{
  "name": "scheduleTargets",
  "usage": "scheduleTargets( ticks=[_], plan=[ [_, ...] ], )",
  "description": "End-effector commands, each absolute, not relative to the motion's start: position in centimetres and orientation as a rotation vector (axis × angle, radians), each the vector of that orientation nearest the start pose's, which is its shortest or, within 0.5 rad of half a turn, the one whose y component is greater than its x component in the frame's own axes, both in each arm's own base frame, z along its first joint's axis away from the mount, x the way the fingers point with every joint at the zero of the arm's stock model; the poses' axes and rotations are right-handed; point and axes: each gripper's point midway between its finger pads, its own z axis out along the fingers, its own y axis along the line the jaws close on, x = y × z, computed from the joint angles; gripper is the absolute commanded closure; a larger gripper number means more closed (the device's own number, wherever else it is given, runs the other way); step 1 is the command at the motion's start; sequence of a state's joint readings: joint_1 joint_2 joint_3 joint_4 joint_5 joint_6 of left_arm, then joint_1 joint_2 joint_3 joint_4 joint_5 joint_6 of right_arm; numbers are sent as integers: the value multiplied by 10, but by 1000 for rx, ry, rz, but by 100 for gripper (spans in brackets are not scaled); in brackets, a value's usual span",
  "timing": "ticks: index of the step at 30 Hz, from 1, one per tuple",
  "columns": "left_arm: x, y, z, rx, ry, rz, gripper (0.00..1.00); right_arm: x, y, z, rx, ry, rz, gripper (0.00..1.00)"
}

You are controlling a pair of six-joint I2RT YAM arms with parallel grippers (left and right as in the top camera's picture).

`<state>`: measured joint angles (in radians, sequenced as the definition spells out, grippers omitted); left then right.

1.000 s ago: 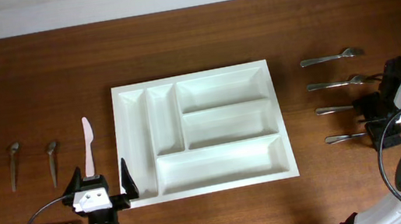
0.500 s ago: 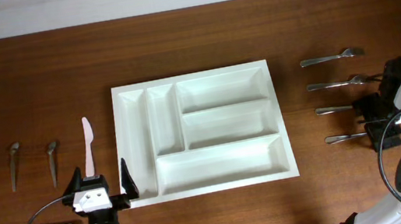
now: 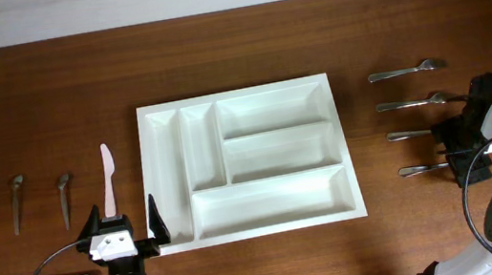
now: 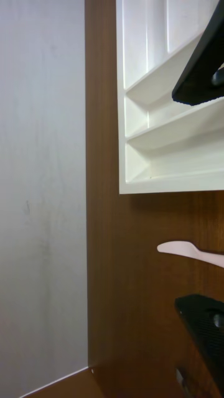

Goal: Pack container
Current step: 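Lower the right gripper onto the bottom silver spoon and close on it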

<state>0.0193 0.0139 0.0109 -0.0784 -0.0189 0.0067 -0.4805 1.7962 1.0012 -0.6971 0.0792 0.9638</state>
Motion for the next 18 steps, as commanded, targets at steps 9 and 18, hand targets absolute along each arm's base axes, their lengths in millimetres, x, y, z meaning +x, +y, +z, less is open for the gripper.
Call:
scheduleTargets(
  ticks=[9,18],
  plan=[
    [246,10,156,-23,1651,52,1,233,-132,-44,2111,2424,-128,8],
    [246,10,156,-23,1651,52,1,230,-131,-44,2110,2443,-136,6]
  ],
)
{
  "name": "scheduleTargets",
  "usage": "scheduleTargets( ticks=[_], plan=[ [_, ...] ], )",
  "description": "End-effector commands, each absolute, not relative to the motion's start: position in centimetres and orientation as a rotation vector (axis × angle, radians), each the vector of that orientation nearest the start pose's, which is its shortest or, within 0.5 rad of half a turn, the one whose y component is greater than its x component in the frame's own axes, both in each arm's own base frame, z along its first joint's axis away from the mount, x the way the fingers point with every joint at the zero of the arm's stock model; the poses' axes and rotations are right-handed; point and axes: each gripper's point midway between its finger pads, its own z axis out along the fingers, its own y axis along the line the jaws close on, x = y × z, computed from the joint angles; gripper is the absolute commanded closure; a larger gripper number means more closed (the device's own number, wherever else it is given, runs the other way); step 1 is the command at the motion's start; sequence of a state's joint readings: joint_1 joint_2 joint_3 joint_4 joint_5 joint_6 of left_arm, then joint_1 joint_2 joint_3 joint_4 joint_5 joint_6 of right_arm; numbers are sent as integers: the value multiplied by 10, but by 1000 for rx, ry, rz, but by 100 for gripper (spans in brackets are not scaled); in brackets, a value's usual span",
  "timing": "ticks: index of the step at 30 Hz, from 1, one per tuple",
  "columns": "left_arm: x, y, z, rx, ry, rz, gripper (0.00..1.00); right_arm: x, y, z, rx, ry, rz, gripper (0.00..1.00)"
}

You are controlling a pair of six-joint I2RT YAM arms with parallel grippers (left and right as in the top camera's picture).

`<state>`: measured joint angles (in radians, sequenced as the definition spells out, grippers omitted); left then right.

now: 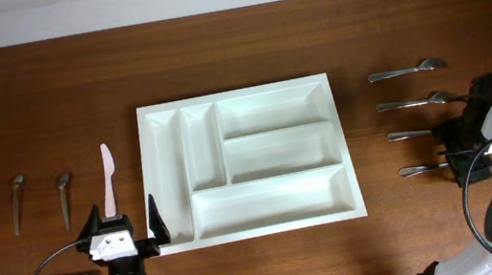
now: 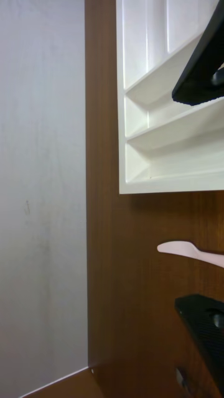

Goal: Pack container
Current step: 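Lower the right gripper onto the bottom silver spoon and close on it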

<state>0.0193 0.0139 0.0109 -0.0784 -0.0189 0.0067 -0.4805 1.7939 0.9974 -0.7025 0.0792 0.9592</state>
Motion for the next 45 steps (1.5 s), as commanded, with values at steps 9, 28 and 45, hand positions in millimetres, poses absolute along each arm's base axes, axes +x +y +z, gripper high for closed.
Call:
scheduleTargets(
  ticks=[9,28,45],
  plan=[
    [246,10,156,-23,1651,52,1,230,-131,-44,2109,2442,-135,20],
    [246,10,156,-23,1651,52,1,229,-130,-44,2113,2446,-131,74],
    [246,10,156,-23,1651,52,1,232,-131,-39,2108,2451,-130,96]
  ],
)
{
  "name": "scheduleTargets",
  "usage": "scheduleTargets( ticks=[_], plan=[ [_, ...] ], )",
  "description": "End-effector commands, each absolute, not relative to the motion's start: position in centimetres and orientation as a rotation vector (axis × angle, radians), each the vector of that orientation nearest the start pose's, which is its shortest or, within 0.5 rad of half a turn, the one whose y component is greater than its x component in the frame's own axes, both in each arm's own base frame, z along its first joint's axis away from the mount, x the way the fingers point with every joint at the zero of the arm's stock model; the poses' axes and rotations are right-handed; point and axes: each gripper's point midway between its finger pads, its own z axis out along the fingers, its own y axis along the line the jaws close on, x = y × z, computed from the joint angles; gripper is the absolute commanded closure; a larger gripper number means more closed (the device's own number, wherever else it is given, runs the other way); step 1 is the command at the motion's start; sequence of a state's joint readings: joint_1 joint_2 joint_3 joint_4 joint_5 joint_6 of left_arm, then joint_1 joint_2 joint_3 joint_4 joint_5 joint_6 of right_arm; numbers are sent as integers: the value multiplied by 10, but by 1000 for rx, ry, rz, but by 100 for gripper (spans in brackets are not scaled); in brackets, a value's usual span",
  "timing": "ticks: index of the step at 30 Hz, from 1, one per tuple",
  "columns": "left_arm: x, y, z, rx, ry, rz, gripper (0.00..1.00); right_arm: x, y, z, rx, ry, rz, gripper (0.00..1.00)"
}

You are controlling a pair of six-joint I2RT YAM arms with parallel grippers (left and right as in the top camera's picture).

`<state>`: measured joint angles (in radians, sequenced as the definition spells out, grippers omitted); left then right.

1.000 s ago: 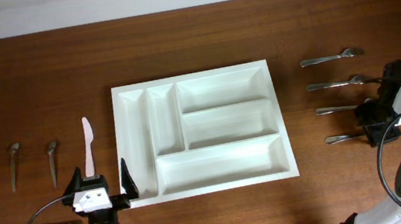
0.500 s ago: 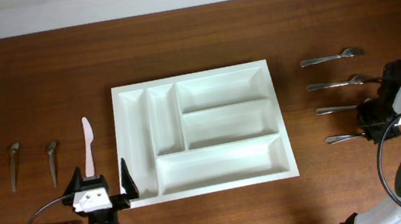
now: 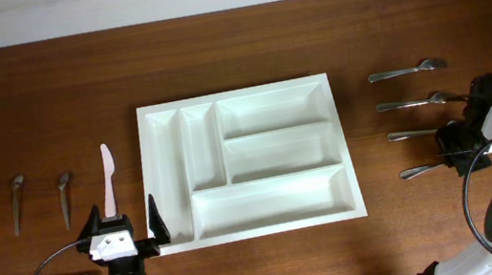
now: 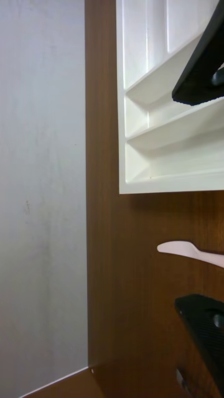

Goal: Pack container
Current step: 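Lower the right gripper onto the bottom silver spoon and close on it, then lift the spoon and carry it left over the tray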

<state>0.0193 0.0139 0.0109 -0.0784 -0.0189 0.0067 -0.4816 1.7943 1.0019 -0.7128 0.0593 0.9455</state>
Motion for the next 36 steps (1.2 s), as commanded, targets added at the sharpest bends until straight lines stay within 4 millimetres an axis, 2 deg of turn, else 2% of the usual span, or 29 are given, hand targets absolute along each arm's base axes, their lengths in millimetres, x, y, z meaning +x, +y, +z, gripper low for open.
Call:
scheduleTargets(
  ticks=[1,9,13,18,21,24,26,31,36],
  plan=[
    [246,10,156,-23,1651,52,1,233,-132,-38,2109,2452,-131,96],
    [246,10,156,-23,1651,52,1,250,-136,-13,2100,2471,-93,96],
    [246,10,156,-23,1651,52,1,286,-130,11,1928,2558,125,96],
    [246,10,156,-23,1651,52,1,318,-131,46,1719,2624,161,96],
    [246,10,156,-23,1651,52,1,337,-123,69,1618,2646,169,96],
    [246,10,156,-23,1651,52,1,352,-107,91,1541,2666,180,96],
    [246,10,156,-23,1651,52,1,367,-76,108,1532,2662,253,96],
    [246,10,156,-23,1651,52,1,385,-26,115,1580,2626,356,96],
    [246,10,156,-23,1651,52,1,399,24,119,1475,2652,436,96]
  ],
)
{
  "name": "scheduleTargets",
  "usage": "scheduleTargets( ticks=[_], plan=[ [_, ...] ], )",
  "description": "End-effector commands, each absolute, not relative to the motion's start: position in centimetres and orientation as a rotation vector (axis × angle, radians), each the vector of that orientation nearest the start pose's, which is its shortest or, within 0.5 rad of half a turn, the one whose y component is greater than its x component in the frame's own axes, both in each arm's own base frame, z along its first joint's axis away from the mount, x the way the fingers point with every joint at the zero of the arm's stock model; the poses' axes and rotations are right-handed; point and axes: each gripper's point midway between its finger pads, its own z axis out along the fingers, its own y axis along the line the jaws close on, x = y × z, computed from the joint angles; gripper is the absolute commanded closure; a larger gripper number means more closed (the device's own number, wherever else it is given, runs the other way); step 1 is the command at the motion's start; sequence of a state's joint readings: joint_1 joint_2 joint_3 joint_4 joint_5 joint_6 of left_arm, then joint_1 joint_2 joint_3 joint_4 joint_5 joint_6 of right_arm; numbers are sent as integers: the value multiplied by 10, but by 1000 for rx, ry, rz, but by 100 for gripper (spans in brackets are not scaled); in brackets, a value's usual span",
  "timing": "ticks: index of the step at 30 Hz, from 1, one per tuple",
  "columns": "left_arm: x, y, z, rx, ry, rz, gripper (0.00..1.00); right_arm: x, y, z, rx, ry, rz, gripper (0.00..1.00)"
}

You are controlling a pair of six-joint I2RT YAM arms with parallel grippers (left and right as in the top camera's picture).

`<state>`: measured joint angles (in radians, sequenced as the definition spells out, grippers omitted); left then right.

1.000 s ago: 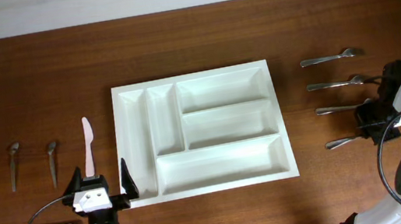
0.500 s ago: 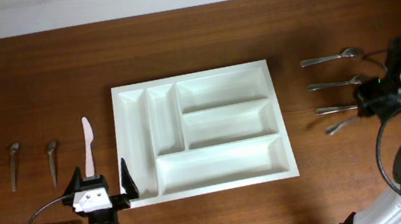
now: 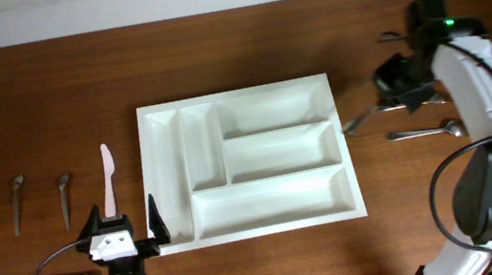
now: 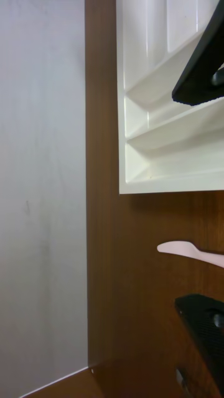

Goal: Pack container
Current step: 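Lift the spoon and carry it left over the tray, then release the spoon into the upper long compartment, return right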

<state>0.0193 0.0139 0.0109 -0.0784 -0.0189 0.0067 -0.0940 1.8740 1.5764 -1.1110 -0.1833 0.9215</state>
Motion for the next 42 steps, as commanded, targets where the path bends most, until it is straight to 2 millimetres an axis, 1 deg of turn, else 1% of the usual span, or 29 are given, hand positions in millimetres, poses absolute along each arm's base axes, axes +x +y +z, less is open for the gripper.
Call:
scheduleTargets(
  ticks=[1,7,12,17,21,23,26,32,36,40,42],
  plan=[
    [246,10,156,-23,1651,52,1,400,34,119,1472,2654,443,96],
    [246,10,156,-23,1651,52,1,401,83,120,1454,2664,475,96],
    [246,10,156,-23,1651,52,1,393,114,119,1482,2663,448,95],
    [246,10,156,-23,1651,52,1,384,139,118,1544,2634,414,93],
    [246,10,156,-23,1651,52,1,377,149,116,1662,2577,380,91],
    [246,10,156,-23,1651,52,1,368,153,111,1758,2546,350,90],
    [246,10,156,-23,1651,52,1,361,154,103,1855,2511,319,87],
    [246,10,156,-23,1651,52,1,352,150,94,1895,2507,267,86],
    [246,10,156,-23,1651,52,1,352,147,93,1892,2502,252,84],
    [246,10,156,-23,1651,52,1,358,139,93,1876,2473,236,58],
    [246,10,156,-23,1651,52,1,372,131,95,1760,2494,269,34]
  ],
)
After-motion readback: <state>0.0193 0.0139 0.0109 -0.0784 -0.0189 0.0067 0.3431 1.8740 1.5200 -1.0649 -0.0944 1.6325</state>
